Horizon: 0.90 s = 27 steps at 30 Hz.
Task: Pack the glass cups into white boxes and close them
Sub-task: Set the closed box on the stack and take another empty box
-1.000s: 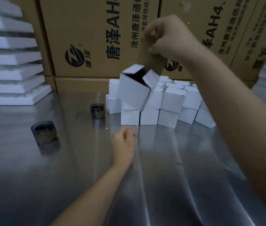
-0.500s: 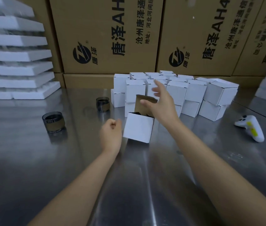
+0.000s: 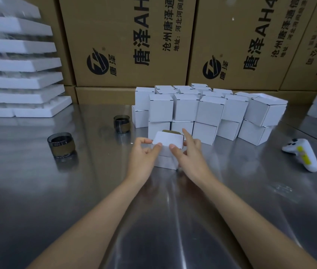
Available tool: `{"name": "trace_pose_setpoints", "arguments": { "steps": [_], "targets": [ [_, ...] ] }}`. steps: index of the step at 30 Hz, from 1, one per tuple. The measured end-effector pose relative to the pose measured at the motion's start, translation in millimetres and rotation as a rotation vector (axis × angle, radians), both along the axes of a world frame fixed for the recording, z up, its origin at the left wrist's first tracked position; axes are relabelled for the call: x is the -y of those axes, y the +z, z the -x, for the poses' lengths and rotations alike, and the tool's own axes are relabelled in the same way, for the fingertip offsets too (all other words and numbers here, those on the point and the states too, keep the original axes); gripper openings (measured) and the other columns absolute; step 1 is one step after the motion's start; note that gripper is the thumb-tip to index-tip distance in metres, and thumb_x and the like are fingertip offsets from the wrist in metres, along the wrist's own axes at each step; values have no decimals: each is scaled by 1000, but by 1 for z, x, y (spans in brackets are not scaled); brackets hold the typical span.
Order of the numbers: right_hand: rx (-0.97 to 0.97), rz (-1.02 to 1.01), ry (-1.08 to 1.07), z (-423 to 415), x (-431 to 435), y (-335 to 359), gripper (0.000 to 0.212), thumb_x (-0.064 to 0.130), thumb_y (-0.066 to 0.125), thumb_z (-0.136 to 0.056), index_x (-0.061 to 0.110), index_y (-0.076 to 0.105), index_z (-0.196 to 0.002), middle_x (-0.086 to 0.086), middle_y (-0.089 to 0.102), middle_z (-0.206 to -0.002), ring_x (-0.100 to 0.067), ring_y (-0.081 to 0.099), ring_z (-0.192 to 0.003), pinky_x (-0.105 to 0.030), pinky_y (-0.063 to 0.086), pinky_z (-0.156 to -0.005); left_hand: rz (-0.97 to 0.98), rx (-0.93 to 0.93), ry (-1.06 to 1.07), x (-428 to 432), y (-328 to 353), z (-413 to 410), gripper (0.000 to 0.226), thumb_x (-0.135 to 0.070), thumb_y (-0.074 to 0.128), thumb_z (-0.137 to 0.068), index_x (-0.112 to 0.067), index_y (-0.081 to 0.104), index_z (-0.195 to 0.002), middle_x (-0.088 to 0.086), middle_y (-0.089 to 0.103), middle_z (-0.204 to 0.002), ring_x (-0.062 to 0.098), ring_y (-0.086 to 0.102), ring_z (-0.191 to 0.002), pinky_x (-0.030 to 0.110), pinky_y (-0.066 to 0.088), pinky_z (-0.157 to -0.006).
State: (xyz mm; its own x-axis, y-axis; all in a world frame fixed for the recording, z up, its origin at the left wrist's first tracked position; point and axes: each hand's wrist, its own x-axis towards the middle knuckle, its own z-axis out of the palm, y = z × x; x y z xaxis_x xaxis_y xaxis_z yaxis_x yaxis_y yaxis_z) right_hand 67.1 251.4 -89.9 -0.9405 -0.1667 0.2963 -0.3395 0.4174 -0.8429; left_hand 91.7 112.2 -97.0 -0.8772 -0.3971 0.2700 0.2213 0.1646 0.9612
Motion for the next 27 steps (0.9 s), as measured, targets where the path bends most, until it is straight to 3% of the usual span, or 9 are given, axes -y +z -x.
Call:
{"name": "trace_pose_setpoints", "arguments": {
  "steps": [2, 4, 8, 11, 14, 16, 19, 22, 27],
  "targets": [
    [85, 51, 32, 5, -4, 2, 76, 33, 56, -96, 30, 8, -155, -2, 25, -147, -23, 47, -123, -45, 41, -106, -18, 91, -34, 3, 0, 1, 22, -31, 66, -89, -21, 47, -82, -7, 47, -55, 1, 41, -39, 15, 34, -40],
    [94, -3, 80, 7, -9, 2, 84, 24, 59, -94, 27, 2, -155, 1, 18, -154, -19, 43, -122, -46, 38, -108, 17, 162, -111, 8, -1, 1, 27, -27, 64, -89, -20, 43, -72, -8, 41, -51, 4, 35, -36, 21, 28, -38],
    [37, -33, 194, 3, -17, -3, 63, 32, 57, -96, 25, 25, -149, 9, 28, -146, -16, 43, -128, -50, 40, -107, -32, 202, -284, 14, 6, -2, 48, -33, 56, -95, -22, 41, -51, -10, 31, -47, 5, 28, -37, 18, 22, -38],
    [-67, -18, 228, -2, -16, -3, 43, 39, 44, -102, 28, 36, -142, 13, 33, -139, -12, 43, -125, -50, 42, -104, -52, 226, -337, 23, 8, -5, 51, -43, 56, -94, -21, 38, -52, -10, 27, -48, 7, 25, -39, 16, 22, -38],
    [-300, -93, 252, -1, -15, -4, 57, 35, 46, -94, 25, 27, -148, 8, 28, -145, -12, 39, -127, -42, 49, -94, 123, 98, -405, 34, 3, -9, 46, -35, 61, -93, -20, 37, -57, -9, 28, -52, 8, 26, -46, 17, 24, -44],
    [-404, -209, 227, 4, -17, -7, 71, 34, 51, -89, 33, 17, -150, 12, 24, -146, -13, 47, -114, -34, 53, -81, 308, 38, -341, 41, -2, -8, 47, -32, 65, -91, -18, 36, -57, -6, 34, -51, 9, 33, -48, 17, 29, -48],
    [-437, -410, 196, 18, -17, -13, 76, 20, 58, -88, 33, 18, -151, 18, 21, -142, -21, 57, -93, -45, 54, -78, 514, 79, -199, 43, -8, -2, 44, -32, 71, -86, -16, 41, -57, -6, 46, -51, 7, 43, -50, 21, 35, -53],
    [-469, -449, 125, 24, -11, -16, 59, 27, 53, -87, 29, 37, -144, 15, 28, -139, -18, 57, -98, -45, 53, -81, 586, 94, -158, 42, -13, 1, 44, -35, 67, -88, -20, 43, -54, -11, 46, -45, 3, 40, -45, 18, 31, -49],
    [-576, -258, 57, 20, 2, -14, 49, 38, 41, -86, 25, 54, -131, 4, 38, -138, -17, 47, -122, -36, 50, -83, 437, -119, 95, 35, -5, 6, 53, -63, 41, -84, -17, 31, -59, -6, 32, -51, 12, 29, -51, 33, 26, -53]
  ]
}}
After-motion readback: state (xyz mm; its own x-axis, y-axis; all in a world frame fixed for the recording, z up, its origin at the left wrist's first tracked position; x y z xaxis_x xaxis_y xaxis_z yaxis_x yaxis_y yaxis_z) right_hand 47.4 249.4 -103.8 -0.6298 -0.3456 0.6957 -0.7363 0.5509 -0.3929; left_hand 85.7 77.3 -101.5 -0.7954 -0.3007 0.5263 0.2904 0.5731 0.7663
